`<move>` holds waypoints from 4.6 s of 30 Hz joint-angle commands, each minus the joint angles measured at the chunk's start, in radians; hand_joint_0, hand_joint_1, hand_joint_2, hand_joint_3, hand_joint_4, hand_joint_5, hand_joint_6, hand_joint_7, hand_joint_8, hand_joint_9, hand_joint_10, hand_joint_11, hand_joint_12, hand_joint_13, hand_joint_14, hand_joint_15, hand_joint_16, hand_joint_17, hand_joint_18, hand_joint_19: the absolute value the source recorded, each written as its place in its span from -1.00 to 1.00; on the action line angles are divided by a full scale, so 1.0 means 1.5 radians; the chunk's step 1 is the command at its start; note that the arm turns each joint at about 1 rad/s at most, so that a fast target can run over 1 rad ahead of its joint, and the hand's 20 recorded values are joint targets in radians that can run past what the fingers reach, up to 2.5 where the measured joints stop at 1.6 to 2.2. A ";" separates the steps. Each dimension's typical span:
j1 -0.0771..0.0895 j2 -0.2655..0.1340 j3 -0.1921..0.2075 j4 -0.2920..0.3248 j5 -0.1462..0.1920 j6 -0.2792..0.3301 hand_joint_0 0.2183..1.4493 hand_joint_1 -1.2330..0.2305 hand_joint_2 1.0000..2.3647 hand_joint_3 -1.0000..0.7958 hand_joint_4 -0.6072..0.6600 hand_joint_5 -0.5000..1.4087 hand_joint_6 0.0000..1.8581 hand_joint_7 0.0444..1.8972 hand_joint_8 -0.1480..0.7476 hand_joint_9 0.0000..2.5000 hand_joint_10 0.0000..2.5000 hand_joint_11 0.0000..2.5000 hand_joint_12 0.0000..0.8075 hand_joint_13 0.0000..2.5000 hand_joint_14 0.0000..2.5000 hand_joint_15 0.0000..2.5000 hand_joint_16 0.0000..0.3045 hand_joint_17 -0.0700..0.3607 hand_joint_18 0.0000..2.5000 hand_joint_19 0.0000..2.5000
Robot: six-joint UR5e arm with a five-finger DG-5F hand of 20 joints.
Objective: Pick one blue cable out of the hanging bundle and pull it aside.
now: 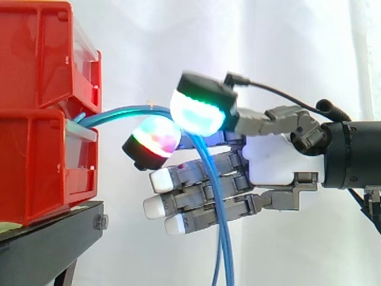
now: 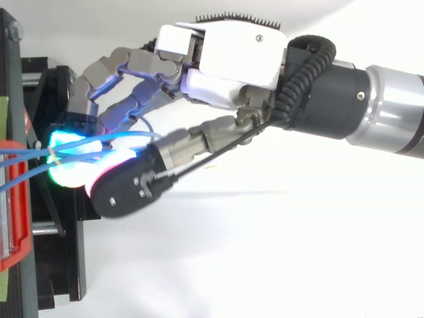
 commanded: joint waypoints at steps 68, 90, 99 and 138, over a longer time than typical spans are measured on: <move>-0.013 0.000 0.012 -0.003 -0.042 -0.045 -0.37 -0.21 -0.98 -0.18 -0.02 -0.61 -0.04 -0.01 -0.08 -0.24 -0.98 -0.56 -0.26 -0.41 -0.99 -0.63 -0.71 -0.21 -0.53 -0.64; -0.015 0.000 0.013 -0.001 -0.050 -0.053 -0.55 -0.33 -1.00 -0.44 -0.01 -0.62 0.00 -0.22 -0.10 -0.26 -0.99 -0.56 -0.25 -0.40 -0.99 -0.65 -0.69 -0.19 -0.49 -0.68; -0.016 0.000 0.012 -0.001 -0.050 -0.053 -0.36 0.03 -0.98 -0.30 -0.04 -0.61 -0.03 -0.14 -0.10 -0.24 -0.99 -0.56 -0.27 -0.40 -0.99 -0.63 -0.71 -0.22 -0.53 -0.63; -0.023 0.000 0.013 -0.003 -0.068 -0.072 -0.38 -0.17 -1.00 -0.41 -0.04 -0.59 -0.07 -0.09 -0.12 -0.21 -0.98 -0.56 -0.28 -0.39 -0.99 -0.63 -0.71 -0.22 -0.52 -0.63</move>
